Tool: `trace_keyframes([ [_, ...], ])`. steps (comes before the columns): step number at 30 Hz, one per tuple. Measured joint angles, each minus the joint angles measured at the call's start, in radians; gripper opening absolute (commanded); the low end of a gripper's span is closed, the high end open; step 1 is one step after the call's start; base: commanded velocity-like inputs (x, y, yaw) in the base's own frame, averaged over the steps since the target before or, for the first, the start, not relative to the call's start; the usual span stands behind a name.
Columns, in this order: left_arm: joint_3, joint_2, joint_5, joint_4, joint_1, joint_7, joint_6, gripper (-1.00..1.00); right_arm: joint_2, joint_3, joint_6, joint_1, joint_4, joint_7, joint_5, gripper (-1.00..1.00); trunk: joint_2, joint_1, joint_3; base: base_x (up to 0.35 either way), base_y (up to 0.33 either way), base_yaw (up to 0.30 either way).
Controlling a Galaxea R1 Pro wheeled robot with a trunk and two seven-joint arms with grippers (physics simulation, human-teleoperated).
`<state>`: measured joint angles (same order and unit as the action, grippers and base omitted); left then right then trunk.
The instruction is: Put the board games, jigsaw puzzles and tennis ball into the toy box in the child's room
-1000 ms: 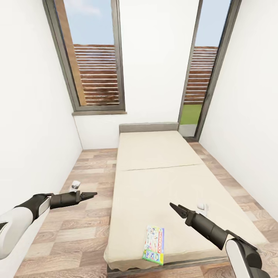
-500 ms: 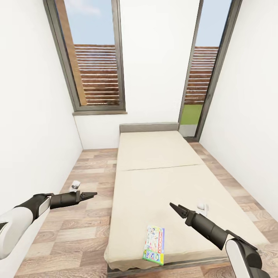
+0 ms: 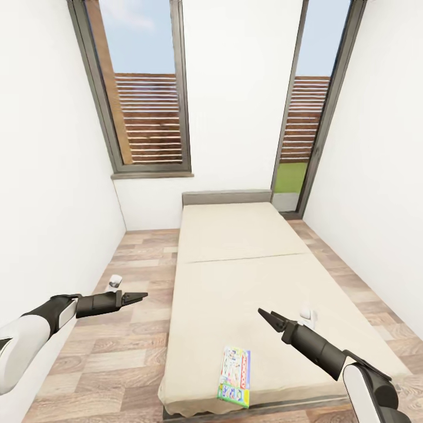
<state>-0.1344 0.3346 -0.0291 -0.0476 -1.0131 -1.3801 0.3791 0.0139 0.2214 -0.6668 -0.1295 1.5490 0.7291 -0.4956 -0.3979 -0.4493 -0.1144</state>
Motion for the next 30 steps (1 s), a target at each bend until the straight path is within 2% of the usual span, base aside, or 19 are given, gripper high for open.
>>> trace_keyframes([
  [22, 0.0, 0.0, 0.0, 0.0, 0.0, 0.0, 0.0, 1.0, -0.002, -0.001, 0.0, 0.0, 0.001, 0.0, 0.0, 1.0, 0.0, 0.0, 0.036, 0.0, 0.0, 0.043],
  [30, 0.0, 0.0, 0.0, 0.0, 0.0, 0.0, 0.0, 1.0, 0.0, -0.001, -0.001, 0.0, 0.0, -0.001, -0.002, 1.0, 0.0, 0.0, 0.042, 0.0, 0.0, 0.041],
])
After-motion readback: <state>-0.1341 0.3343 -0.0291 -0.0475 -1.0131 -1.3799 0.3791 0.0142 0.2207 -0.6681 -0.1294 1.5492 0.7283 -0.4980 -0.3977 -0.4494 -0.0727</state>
